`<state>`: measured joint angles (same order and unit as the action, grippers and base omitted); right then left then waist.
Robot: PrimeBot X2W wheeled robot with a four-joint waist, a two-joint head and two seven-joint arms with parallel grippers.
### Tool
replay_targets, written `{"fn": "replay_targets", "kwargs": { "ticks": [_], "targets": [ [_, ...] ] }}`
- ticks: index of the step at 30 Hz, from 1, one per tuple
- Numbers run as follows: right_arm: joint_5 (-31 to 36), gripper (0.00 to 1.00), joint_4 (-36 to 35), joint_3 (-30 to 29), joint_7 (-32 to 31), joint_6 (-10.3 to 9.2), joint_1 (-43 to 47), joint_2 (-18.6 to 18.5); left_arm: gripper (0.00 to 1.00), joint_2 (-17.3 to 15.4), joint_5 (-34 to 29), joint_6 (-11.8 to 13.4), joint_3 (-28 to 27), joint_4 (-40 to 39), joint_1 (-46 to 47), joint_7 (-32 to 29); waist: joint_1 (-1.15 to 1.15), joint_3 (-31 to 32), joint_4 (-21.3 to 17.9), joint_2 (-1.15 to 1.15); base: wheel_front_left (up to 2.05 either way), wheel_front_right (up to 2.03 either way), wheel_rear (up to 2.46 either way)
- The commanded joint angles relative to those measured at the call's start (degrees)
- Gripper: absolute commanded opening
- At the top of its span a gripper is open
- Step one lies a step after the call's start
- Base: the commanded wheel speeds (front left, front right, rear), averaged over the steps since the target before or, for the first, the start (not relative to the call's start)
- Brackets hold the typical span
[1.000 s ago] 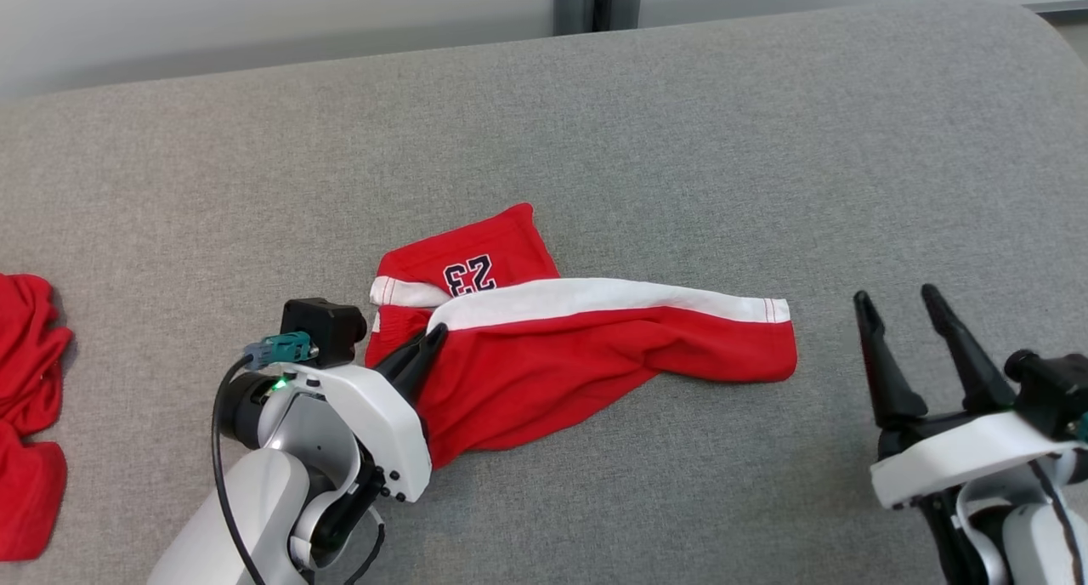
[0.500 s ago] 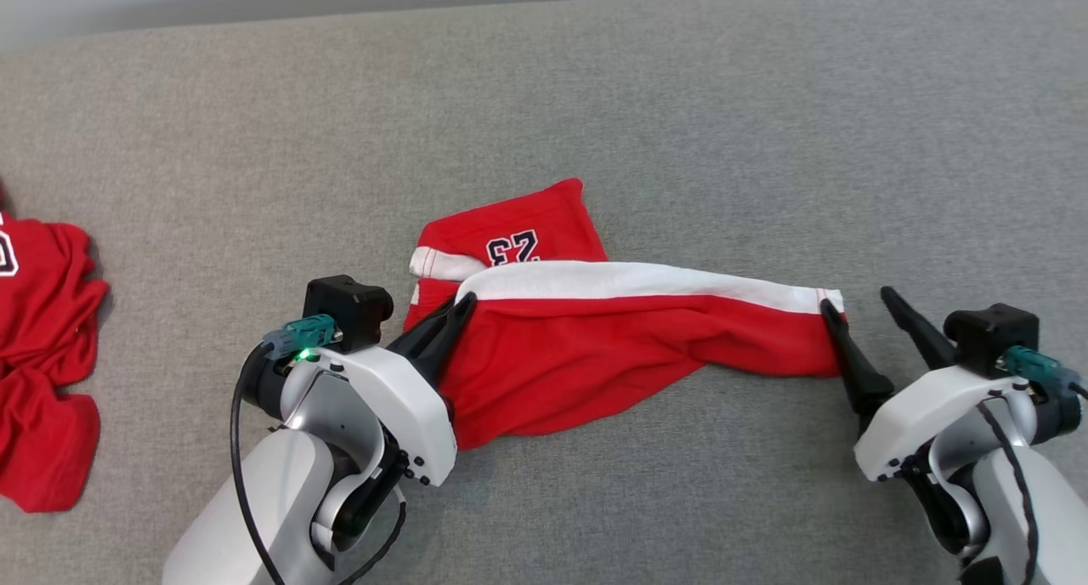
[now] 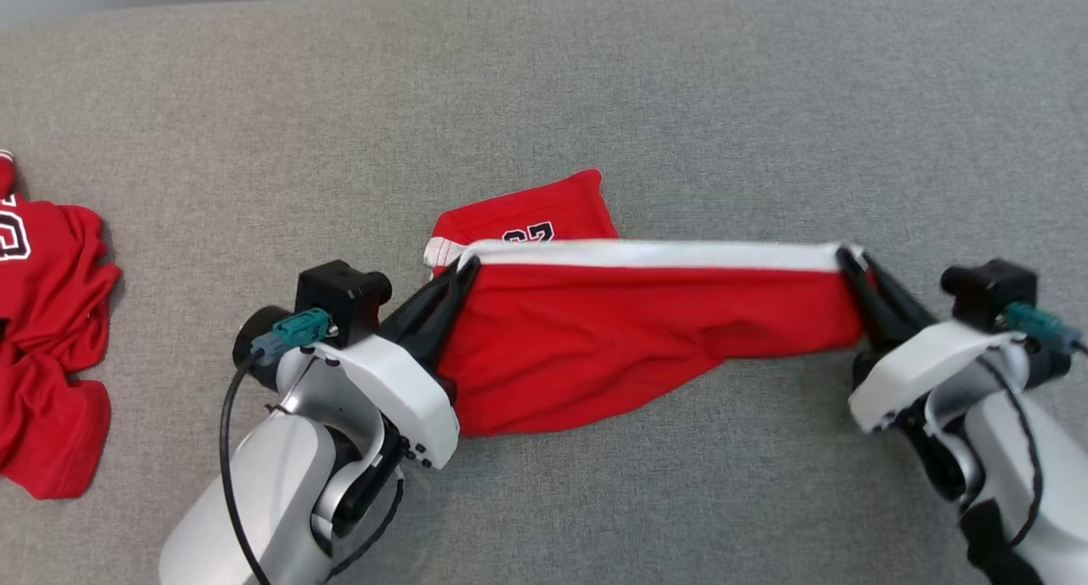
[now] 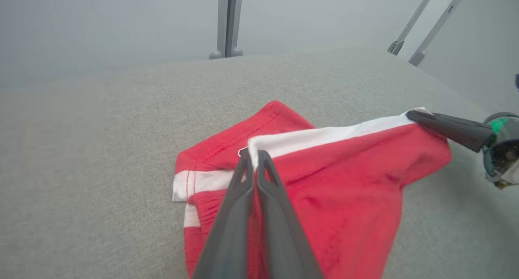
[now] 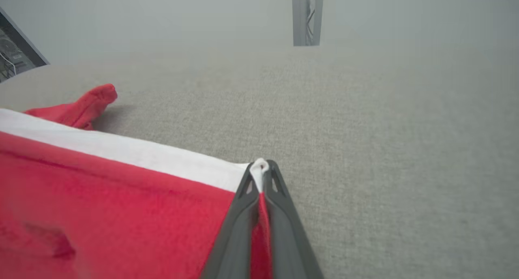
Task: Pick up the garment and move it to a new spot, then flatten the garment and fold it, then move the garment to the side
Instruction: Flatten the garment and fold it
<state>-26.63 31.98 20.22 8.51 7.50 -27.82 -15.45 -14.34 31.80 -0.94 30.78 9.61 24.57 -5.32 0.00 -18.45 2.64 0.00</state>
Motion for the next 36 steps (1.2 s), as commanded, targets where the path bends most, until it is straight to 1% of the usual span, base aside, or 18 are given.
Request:
{"fn": "replay_targets", "kwargs": {
  "ticks": [1,4,9,11,12,13,18,22,25,29,32,36],
  "targets": [
    [0.3,0.00,-1.5,-0.6,1.4,-0.02,-1.6,-1.2,0.00,-0.7,-0.8,0.4,-0.4,-1.1,1.5,0.8,0.00,0.4,-0.2,0.00,0.00,0.00,0.00],
    [1.2,0.00,-6.1,-2.0,3.2,-0.02,-3.5,-2.5,0.00,-1.4,-1.9,0.7,-1.0,-3.6,3.0,1.9,0.00,1.2,-0.6,0.00,0.00,0.00,0.00],
    [4.4,0.00,-17.9,-5.9,3.2,-0.02,-6.4,-3.9,0.00,-3.5,-3.7,1.8,-2.8,-9.1,6.4,2.2,0.00,2.7,-1.7,0.00,0.00,0.00,0.00],
    [5.6,0.00,-23.1,-7.7,1.6,-0.02,-7.2,-4.0,0.00,-4.3,-4.2,2.2,-3.6,-11.3,7.7,1.8,0.00,3.3,-2.0,0.00,0.00,0.00,0.00],
    [5.6,0.00,-23.1,-7.7,1.6,-0.02,-7.2,-4.0,0.00,-4.3,-4.2,2.2,-3.6,-11.3,7.7,1.8,0.00,3.3,-2.0,0.00,0.00,0.00,0.00],
    [6.4,0.00,-25.7,-8.7,0.7,-0.02,-7.6,-3.9,0.00,-4.9,-4.6,2.6,-4.1,-12.5,8.4,1.6,0.00,3.6,-2.1,0.00,0.00,0.00,0.00],
    [9.6,0.00,-37.8,-13.6,-4.8,-0.03,-8.1,-2.6,0.00,-7.1,-6.3,4.2,-6.3,-18.1,11.2,0.6,0.00,4.7,-2.4,0.00,0.00,0.00,0.00],
    [11.1,0.00,-44.7,-16.5,-8.7,-0.03,-7.0,-1.4,0.00,-8.4,-6.9,5.5,-7.6,-22.2,11.9,-0.3,0.00,5.2,-2.4,0.00,0.00,0.00,0.00],
    [11.6,0.00,-47.7,-17.5,-11.0,-0.03,-5.9,-0.6,0.00,-8.9,-7.0,6.1,-7.9,-24.2,11.4,-1.1,0.00,5.2,-2.3,0.00,0.00,0.00,0.00],
    [11.1,0.00,-48.7,-18.0,-12.7,-0.02,-5.0,0.2,0.00,-9.3,-7.1,6.5,-8.0,-25.2,11.1,-1.6,0.00,4.7,-2.2,0.00,0.00,0.00,0.00],
    [10.5,0.00,-47.6,-17.8,-13.2,-0.03,-6.0,0.2,0.00,-8.9,-6.5,6.3,-7.9,-24.5,12.5,-1.5,0.00,3.7,-2.0,0.00,0.00,0.00,0.00],
    [9.0,0.00,-43.5,-16.8,-12.4,-0.02,-9.9,-0.5,0.00,-8.1,-5.9,5.6,-8.3,-21.7,14.7,-0.5,0.00,1.9,-2.0,0.00,0.00,0.00,0.00]
  ]
}}
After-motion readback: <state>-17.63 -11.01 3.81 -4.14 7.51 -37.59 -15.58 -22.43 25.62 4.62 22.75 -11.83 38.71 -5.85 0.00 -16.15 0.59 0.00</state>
